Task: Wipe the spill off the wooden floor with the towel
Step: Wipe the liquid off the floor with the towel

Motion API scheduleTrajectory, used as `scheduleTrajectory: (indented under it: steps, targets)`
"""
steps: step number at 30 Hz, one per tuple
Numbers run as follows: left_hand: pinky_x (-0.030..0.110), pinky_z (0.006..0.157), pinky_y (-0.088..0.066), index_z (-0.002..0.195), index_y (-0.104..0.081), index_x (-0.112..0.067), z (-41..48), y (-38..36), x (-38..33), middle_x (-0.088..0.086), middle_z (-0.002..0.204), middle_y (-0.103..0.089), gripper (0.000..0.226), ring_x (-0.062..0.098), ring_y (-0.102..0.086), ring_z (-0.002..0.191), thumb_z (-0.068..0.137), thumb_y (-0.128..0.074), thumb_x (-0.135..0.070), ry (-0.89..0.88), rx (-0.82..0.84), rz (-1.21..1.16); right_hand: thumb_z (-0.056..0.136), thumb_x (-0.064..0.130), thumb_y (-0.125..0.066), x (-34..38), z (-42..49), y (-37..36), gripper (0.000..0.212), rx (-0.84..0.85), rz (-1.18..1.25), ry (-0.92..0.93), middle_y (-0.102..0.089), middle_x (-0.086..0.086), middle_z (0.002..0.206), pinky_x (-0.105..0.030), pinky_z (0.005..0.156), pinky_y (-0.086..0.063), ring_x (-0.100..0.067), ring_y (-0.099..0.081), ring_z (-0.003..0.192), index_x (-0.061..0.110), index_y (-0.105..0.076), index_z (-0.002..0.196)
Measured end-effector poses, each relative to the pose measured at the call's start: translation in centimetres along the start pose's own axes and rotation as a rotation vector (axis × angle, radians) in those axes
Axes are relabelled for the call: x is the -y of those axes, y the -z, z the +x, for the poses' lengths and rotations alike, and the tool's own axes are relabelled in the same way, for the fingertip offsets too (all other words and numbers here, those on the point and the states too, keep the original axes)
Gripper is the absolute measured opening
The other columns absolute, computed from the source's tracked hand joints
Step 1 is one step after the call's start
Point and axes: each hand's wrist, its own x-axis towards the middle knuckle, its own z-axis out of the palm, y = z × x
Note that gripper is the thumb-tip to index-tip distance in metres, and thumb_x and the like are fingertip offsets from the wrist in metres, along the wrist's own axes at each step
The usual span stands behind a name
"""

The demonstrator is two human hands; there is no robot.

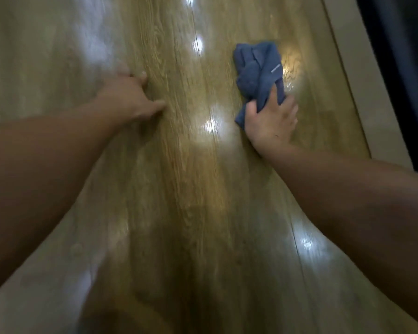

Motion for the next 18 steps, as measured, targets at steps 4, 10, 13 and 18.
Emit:
scheduleTrajectory:
  steps: [4,10,13,18]
  targets:
    - [0.063,0.118,-0.011,0.154,0.014,-0.035,-7.2,-3.2,-4.0,0.014,0.162,0.022,0.14,0.045,0.0,0.149,0.056,-0.078,-0.072,0.008,0.276,0.15,0.092,0.051,-0.046,-0.2,1.0,0.9,0.057,0.068,0.039,0.019,-0.038,-0.012,0.139,-0.046,0.109,-0.032,-0.034,-0.04,0.125,0.028,-0.04,0.143]
    - [0.068,0.115,-0.013,0.15,0.021,-0.042,-9.2,-6.1,-4.4,0.011,0.16,0.029,0.143,0.06,0.011,0.141,0.059,-0.089,-0.052,0.085,0.246,0.042,0.092,0.046,-0.054,3.3,-4.9,0.0,0.054,0.147,0.153,0.084,-0.032,-0.016,0.141,-0.042,0.1,-0.04,-0.039,-0.042,0.122,0.03,-0.042,0.141]
    - [0.072,0.113,-0.008,0.157,0.004,-0.031,-9.0,-6.0,-4.5,0.016,0.164,0.007,0.14,0.04,0.001,0.15,0.055,-0.089,-0.058,0.006,0.202,0.14,0.092,0.042,-0.057,5.1,-9.9,-1.1,0.055,0.246,0.046,0.523,-0.032,-0.018,0.147,-0.045,0.103,-0.037,-0.038,-0.041,0.125,0.034,-0.042,0.145]
    - [0.075,0.11,-0.009,0.155,0.011,-0.029,-8.9,-7.5,-4.0,0.01,0.165,0.006,0.153,0.041,0.001,0.15,0.042,-0.084,-0.068,0.081,0.19,0.123,0.094,0.047,-0.055,4.1,-6.2,-0.5,0.059,0.362,-0.037,0.765,-0.039,-0.009,0.149,-0.045,0.106,-0.037,-0.033,-0.041,0.131,0.044,-0.035,0.149]
